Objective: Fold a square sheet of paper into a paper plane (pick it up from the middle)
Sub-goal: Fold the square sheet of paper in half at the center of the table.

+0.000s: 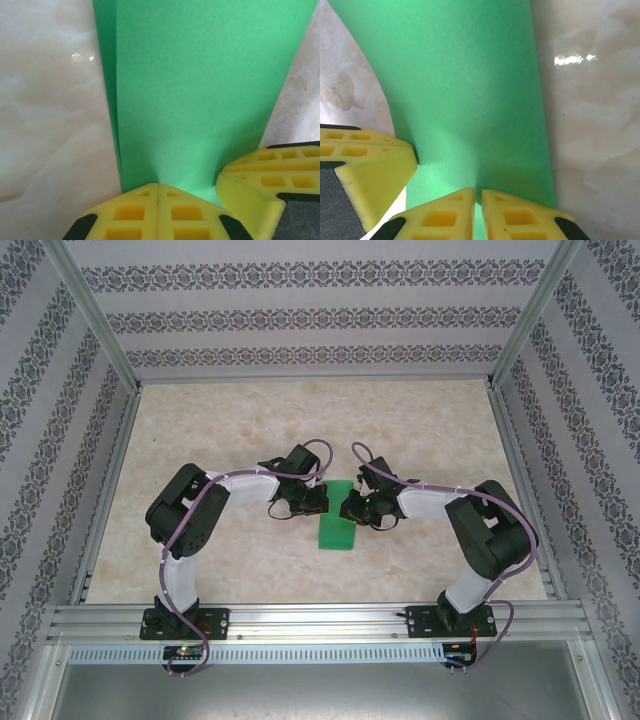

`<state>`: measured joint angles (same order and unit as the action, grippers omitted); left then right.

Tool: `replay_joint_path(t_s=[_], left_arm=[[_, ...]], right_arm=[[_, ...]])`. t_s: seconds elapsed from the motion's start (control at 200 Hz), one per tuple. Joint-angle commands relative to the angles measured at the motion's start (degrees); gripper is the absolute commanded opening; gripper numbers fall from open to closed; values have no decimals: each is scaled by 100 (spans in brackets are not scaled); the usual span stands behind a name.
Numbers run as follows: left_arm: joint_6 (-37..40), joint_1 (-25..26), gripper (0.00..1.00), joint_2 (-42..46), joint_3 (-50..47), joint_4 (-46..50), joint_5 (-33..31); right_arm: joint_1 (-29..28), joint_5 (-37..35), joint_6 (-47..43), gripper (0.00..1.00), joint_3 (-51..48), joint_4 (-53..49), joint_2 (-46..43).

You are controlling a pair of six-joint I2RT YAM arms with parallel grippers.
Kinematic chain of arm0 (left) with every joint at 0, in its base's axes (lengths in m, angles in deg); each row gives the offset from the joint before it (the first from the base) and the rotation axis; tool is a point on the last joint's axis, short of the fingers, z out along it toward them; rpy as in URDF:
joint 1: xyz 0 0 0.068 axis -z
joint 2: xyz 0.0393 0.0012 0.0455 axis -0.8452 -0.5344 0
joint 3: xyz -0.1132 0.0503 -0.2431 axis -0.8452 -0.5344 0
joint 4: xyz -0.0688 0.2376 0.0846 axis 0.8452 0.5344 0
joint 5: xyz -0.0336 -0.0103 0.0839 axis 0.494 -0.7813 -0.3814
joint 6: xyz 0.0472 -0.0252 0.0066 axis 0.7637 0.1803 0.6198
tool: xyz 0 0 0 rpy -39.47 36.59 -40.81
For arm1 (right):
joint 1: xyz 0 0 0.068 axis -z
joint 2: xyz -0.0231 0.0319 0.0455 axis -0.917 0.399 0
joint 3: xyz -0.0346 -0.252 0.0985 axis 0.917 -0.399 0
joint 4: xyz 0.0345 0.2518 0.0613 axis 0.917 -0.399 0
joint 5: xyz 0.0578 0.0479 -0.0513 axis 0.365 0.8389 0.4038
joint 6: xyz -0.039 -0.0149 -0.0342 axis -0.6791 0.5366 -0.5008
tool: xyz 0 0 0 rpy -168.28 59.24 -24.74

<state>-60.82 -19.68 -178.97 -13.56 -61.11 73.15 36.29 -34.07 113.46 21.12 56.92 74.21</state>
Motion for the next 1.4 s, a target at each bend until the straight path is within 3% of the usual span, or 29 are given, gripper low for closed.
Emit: replay_joint_path(t_s=[0.0, 0.25, 0.455, 0.764, 1.144, 1.394], left_arm=[[179, 69, 0, -311, -3, 380, -155], [195, 74, 0, -343, 41, 410, -144], [219, 83, 0, -372, 86, 445, -139], [235, 84, 0, -386, 93, 464, -150], [225, 94, 0, -375, 107, 474, -136], [222, 93, 0, -408, 126, 446, -121]], right_arm=[[23, 14, -228, 16, -202, 63, 28], [25, 416, -239, 19, -292, 290, -797], [24, 704, -108, 17, -695, 672, -637], [49, 490, -247, 16, -1033, 767, -277], [67, 827, -391, 18, -1005, 528, -1552], [33, 1125, -78, 18, -1416, 1088, -1184]])
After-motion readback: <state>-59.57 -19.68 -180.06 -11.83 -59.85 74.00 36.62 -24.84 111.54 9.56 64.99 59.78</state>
